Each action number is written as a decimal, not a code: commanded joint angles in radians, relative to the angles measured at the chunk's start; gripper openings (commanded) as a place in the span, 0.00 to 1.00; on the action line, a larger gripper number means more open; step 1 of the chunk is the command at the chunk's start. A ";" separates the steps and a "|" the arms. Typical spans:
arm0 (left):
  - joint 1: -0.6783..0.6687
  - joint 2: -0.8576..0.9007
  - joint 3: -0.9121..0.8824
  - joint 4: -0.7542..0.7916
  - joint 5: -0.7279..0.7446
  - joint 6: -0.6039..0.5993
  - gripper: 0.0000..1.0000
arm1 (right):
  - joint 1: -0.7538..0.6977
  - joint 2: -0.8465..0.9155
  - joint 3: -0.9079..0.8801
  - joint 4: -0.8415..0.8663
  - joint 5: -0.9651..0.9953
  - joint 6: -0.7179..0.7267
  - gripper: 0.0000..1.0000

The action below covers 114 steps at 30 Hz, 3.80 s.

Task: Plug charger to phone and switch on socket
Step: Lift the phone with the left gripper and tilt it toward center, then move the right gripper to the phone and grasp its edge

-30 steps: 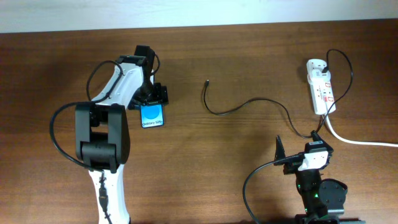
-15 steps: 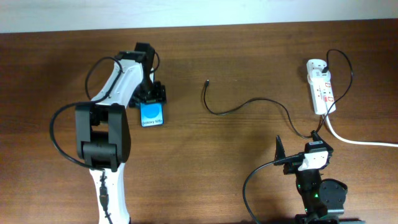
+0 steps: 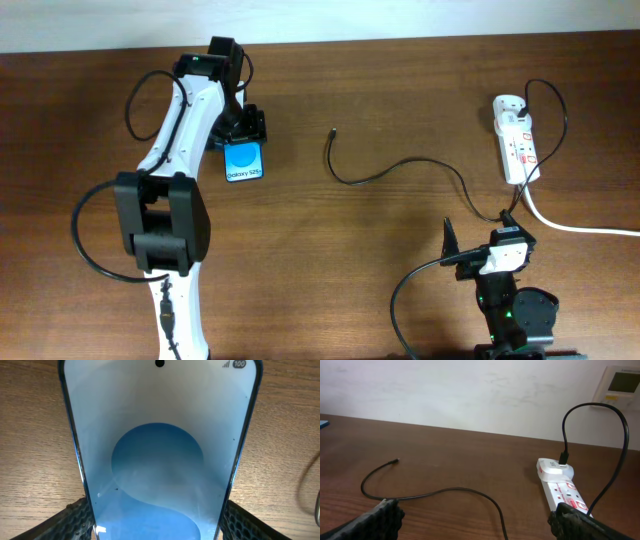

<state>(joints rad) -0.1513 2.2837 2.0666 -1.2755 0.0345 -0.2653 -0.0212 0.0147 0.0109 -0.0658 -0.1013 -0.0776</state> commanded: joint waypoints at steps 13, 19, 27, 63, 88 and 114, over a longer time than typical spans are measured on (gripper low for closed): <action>-0.003 0.001 0.027 -0.003 0.302 -0.198 0.00 | 0.009 -0.008 -0.005 -0.005 0.002 0.006 0.98; -0.003 0.001 0.027 -0.047 0.426 -0.272 0.00 | 0.009 -0.008 -0.005 -0.005 0.002 0.007 0.98; -0.003 0.001 0.027 -0.092 0.526 -0.307 0.00 | 0.009 -0.008 -0.005 -0.005 0.002 0.007 0.98; -0.003 0.001 0.027 -0.113 1.124 -0.662 0.00 | 0.008 0.876 0.894 -0.458 -0.372 0.344 0.98; -0.042 0.001 0.027 -0.106 0.499 -0.937 0.00 | 0.430 1.574 1.030 -0.116 -0.402 0.814 0.69; -0.125 0.001 0.027 -0.128 0.537 -0.912 0.00 | 0.546 1.662 1.030 -0.004 -0.200 1.022 0.47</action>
<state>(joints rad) -0.2615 2.2837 2.0697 -1.4021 0.5426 -1.1896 0.5152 1.6566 1.0248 -0.0734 -0.3141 0.9401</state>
